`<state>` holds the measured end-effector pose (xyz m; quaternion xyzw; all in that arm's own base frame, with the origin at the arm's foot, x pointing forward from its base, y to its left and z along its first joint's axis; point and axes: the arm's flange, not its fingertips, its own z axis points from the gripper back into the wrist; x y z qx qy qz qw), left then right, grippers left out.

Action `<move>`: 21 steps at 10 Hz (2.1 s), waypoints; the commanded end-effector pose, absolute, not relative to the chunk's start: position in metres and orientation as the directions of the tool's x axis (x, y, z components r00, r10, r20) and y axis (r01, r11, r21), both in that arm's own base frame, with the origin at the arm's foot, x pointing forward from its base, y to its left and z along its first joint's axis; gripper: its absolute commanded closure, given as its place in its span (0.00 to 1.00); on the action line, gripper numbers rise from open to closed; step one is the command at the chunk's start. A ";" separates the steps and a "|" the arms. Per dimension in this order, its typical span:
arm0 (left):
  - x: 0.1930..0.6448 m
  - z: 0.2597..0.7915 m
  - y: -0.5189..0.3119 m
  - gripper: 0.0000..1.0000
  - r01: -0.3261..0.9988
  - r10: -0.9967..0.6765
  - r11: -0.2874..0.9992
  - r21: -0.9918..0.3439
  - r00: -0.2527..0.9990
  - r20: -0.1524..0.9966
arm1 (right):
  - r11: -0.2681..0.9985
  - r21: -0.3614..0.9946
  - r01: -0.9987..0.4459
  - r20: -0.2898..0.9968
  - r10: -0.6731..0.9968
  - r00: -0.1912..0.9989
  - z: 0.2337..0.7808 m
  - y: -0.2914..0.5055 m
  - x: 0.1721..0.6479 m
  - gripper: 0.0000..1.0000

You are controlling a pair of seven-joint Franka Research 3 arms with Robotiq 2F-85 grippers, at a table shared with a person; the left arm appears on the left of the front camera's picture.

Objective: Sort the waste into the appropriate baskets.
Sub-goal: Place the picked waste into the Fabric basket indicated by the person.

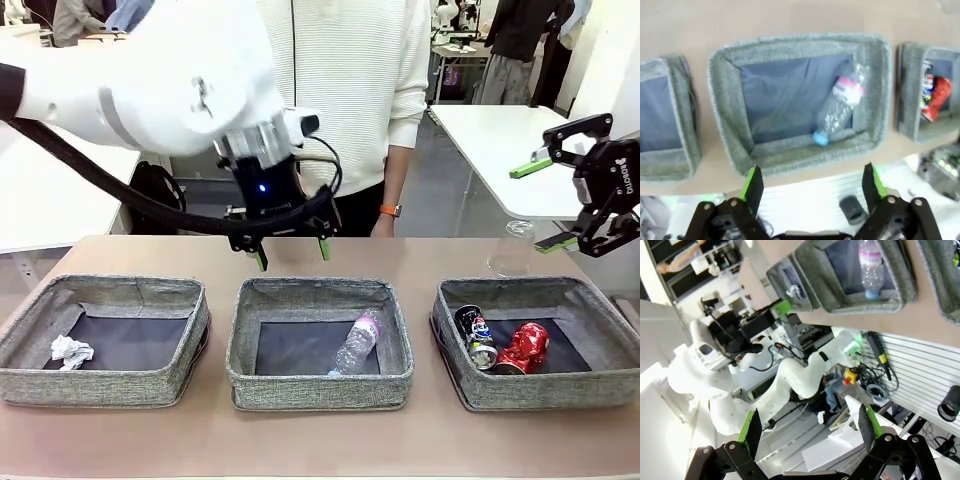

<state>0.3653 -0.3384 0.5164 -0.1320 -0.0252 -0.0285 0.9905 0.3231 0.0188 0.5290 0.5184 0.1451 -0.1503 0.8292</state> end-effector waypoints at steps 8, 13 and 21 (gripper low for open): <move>0.341 0.576 -0.073 0.00 -0.020 -0.208 0.402 -0.916 0.972 -0.113 | 0.402 0.815 0.417 -0.413 -0.102 0.905 0.533 0.021 0.324 0.00; 0.330 0.536 -0.006 0.00 -0.188 -0.025 0.318 -0.929 0.978 -0.207 | 0.402 0.815 0.417 -0.413 -0.102 0.905 0.533 0.021 0.324 0.00; 0.330 0.536 -0.006 0.00 -0.188 -0.025 0.318 -0.929 0.978 -0.207 | 0.402 0.815 0.417 -0.413 -0.102 0.905 0.533 0.021 0.324 0.00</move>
